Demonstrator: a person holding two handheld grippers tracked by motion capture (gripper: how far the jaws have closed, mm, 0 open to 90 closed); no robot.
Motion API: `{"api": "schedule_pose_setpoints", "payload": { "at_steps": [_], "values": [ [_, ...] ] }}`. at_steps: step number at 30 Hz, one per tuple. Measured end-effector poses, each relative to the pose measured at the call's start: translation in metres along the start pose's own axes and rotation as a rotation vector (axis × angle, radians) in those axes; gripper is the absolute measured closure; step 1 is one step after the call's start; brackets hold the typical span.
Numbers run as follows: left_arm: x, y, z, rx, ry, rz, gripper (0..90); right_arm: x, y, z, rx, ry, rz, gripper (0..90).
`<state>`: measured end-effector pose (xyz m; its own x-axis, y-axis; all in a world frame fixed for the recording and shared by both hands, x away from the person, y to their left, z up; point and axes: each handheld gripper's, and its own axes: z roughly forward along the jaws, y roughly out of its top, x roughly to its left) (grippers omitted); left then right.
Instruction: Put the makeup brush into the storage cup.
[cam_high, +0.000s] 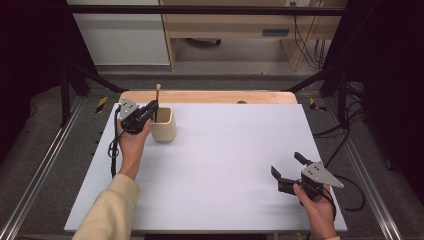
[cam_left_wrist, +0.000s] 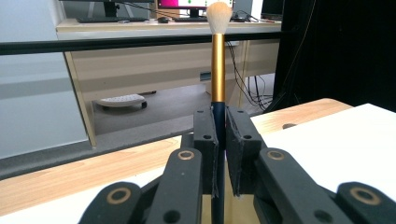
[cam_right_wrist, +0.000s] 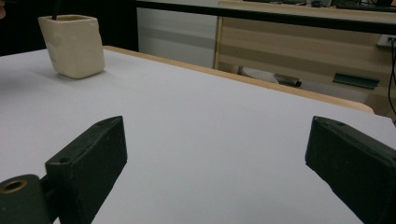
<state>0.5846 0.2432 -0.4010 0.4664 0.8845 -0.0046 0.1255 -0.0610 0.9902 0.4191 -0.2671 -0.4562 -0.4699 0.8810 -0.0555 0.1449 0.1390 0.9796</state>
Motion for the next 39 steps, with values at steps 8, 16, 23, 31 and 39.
{"api": "schedule_pose_setpoints", "payload": {
  "at_steps": [8,16,23,31,39],
  "values": [
    [0.000,-0.004,-0.001,0.007,0.001,-0.002,82.7,0.000,0.000,0.000,0.003,-0.001,0.002,5.9],
    [0.000,-0.001,-0.008,-0.019,0.011,0.001,70.2,0.000,0.000,0.000,0.003,0.002,0.001,5.8],
    [0.000,0.005,-0.018,-0.037,0.015,0.014,65.2,0.001,0.001,0.000,0.000,0.000,-0.001,5.9],
    [-0.002,0.012,-0.027,-0.046,0.008,0.036,64.3,0.001,0.001,-0.001,-0.003,0.002,0.004,5.8],
    [-0.006,0.015,-0.034,-0.039,-0.009,0.048,62.7,0.001,0.002,0.000,-0.008,0.003,0.001,5.9]
  ]
}}
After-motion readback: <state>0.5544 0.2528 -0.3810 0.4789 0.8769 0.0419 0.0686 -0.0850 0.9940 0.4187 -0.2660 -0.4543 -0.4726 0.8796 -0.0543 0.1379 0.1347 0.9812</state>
